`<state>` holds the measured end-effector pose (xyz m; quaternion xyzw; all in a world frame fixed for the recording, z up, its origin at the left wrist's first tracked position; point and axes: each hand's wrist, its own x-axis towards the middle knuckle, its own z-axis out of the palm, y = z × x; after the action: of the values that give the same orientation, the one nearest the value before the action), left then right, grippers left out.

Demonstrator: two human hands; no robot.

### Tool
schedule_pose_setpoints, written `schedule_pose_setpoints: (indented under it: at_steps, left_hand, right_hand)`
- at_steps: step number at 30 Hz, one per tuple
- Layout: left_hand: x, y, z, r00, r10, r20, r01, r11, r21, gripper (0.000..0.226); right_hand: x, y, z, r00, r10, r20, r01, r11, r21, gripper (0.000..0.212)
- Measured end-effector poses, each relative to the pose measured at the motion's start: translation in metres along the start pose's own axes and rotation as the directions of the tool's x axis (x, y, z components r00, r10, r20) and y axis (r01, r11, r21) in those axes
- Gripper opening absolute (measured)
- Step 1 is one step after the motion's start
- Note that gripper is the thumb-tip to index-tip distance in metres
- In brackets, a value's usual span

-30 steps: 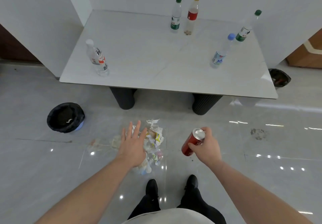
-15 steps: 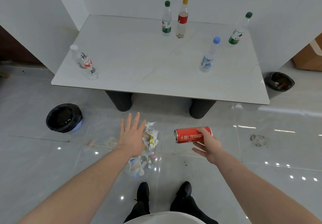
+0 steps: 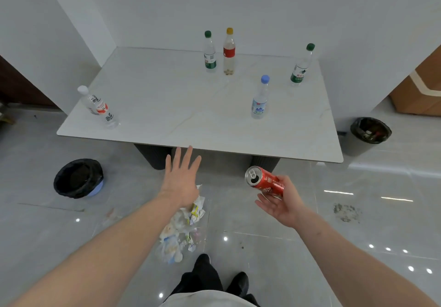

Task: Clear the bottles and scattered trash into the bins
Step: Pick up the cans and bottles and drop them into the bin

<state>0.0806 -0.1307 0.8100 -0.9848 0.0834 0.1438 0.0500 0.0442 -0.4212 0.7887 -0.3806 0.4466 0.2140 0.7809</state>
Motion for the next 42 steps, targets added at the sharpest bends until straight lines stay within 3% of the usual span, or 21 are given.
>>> schedule_pose_setpoints:
  at_steps: [6, 11, 17, 20, 23, 26, 29, 32, 36, 38, 42]
  left_hand:
    - [0.046, 0.012, -0.029, 0.999, 0.029, -0.038, -0.028, 1.0, 0.006, 0.09]
    - [0.101, 0.022, -0.05, 0.996, 0.055, -0.064, -0.056, 0.998, -0.012, 0.09]
    - [0.172, 0.032, -0.068, 0.992, 0.101, -0.075, -0.104, 0.994, -0.041, 0.09]
    - [0.202, 0.034, -0.076, 0.989, 0.127, -0.069, -0.13, 0.99, -0.049, 0.086]
    - [0.227, 0.036, -0.083, 0.987, 0.148, -0.066, -0.15, 0.988, -0.042, 0.083]
    - [0.244, 0.04, -0.086, 0.989, 0.143, -0.044, -0.146, 0.986, -0.08, 0.083]
    - [0.257, 0.05, -0.091, 0.988, 0.147, -0.034, -0.151, 0.98, -0.128, 0.081]
    - [0.273, 0.065, -0.101, 0.988, 0.142, -0.063, -0.153, 0.958, -0.244, 0.077]
    - [0.304, 0.1, -0.126, 0.98, 0.133, -0.151, -0.176, 0.929, -0.326, 0.075]
    - [0.319, 0.121, -0.138, 0.981, 0.123, -0.149, -0.165, 0.937, -0.31, 0.074]
    - [0.343, 0.154, -0.151, 0.989, 0.084, -0.125, -0.112, 0.966, -0.232, 0.062]
  right_hand:
    - [0.011, -0.029, 0.006, 0.998, 0.041, 0.055, -0.051, 0.98, 0.194, 0.03]
    - [0.027, -0.066, 0.018, 0.999, 0.034, -0.032, -0.027, 0.98, 0.197, 0.051]
    - [0.047, -0.124, 0.042, 0.992, 0.097, -0.084, -0.096, 0.995, 0.011, 0.04]
    - [0.056, -0.153, 0.057, 0.993, 0.101, -0.064, -0.11, 0.98, -0.165, 0.042]
    - [0.066, -0.18, 0.066, 0.986, 0.07, -0.15, -0.119, 0.93, -0.347, 0.049]
    - [0.076, -0.202, 0.066, 0.969, -0.003, -0.246, -0.145, 0.8, -0.582, 0.046]
    - [0.083, -0.223, 0.063, 0.957, -0.098, -0.271, -0.173, 0.558, -0.811, 0.043]
    - [0.088, -0.242, 0.061, 0.958, -0.187, -0.217, -0.164, 0.262, -0.951, 0.044]
    - [0.098, -0.272, 0.058, 0.958, -0.274, -0.088, -0.113, -0.08, -0.99, 0.048]
    - [0.104, -0.288, 0.055, 0.956, -0.291, -0.029, -0.083, -0.176, -0.981, 0.047]
    - [0.116, -0.318, 0.047, 0.951, -0.305, 0.053, -0.028, -0.257, -0.966, 0.051]
